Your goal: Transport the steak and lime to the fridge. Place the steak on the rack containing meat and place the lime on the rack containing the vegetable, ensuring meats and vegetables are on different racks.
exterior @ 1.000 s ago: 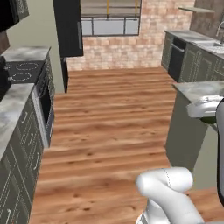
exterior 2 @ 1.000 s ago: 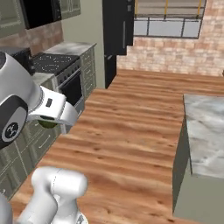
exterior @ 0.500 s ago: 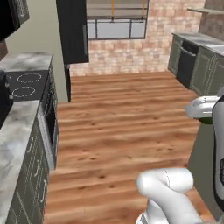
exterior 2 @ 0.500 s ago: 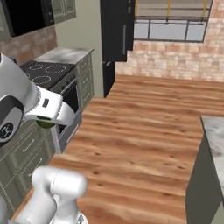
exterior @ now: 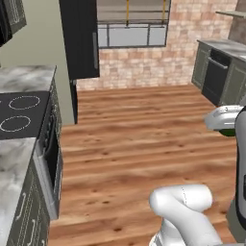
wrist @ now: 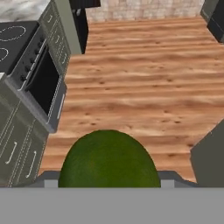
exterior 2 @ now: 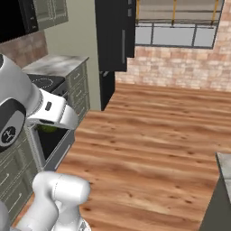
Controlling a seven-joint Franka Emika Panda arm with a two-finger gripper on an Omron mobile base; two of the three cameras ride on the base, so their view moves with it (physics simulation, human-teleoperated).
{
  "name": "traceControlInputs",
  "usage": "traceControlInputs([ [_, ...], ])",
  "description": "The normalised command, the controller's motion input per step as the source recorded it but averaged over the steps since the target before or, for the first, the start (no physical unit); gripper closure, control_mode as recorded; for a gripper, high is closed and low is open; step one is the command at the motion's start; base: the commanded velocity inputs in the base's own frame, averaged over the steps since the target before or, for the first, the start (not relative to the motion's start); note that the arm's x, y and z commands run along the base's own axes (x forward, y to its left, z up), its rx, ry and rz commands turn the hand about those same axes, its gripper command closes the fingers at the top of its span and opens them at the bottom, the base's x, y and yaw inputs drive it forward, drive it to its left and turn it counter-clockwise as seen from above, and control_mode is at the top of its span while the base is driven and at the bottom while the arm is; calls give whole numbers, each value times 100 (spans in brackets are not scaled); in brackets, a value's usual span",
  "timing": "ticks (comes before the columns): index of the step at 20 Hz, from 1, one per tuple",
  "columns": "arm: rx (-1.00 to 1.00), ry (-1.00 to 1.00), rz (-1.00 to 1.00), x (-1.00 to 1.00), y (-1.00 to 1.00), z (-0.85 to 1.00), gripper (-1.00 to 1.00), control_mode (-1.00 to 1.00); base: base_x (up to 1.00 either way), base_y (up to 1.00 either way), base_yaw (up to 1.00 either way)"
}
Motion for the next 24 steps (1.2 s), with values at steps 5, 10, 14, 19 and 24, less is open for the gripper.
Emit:
traceControlInputs([
  [5,0,0,0,0,0,0,100,100,100,0,5],
  [10,0,0,0,0,0,0,100,100,100,0,11],
  [14,0,0,0,0,0,0,100,100,100,-8,24],
  [19,0,0,0,0,0,0,100,100,100,-17,52],
  [24,0,0,0,0,0,0,100,100,92,-9,84],
])
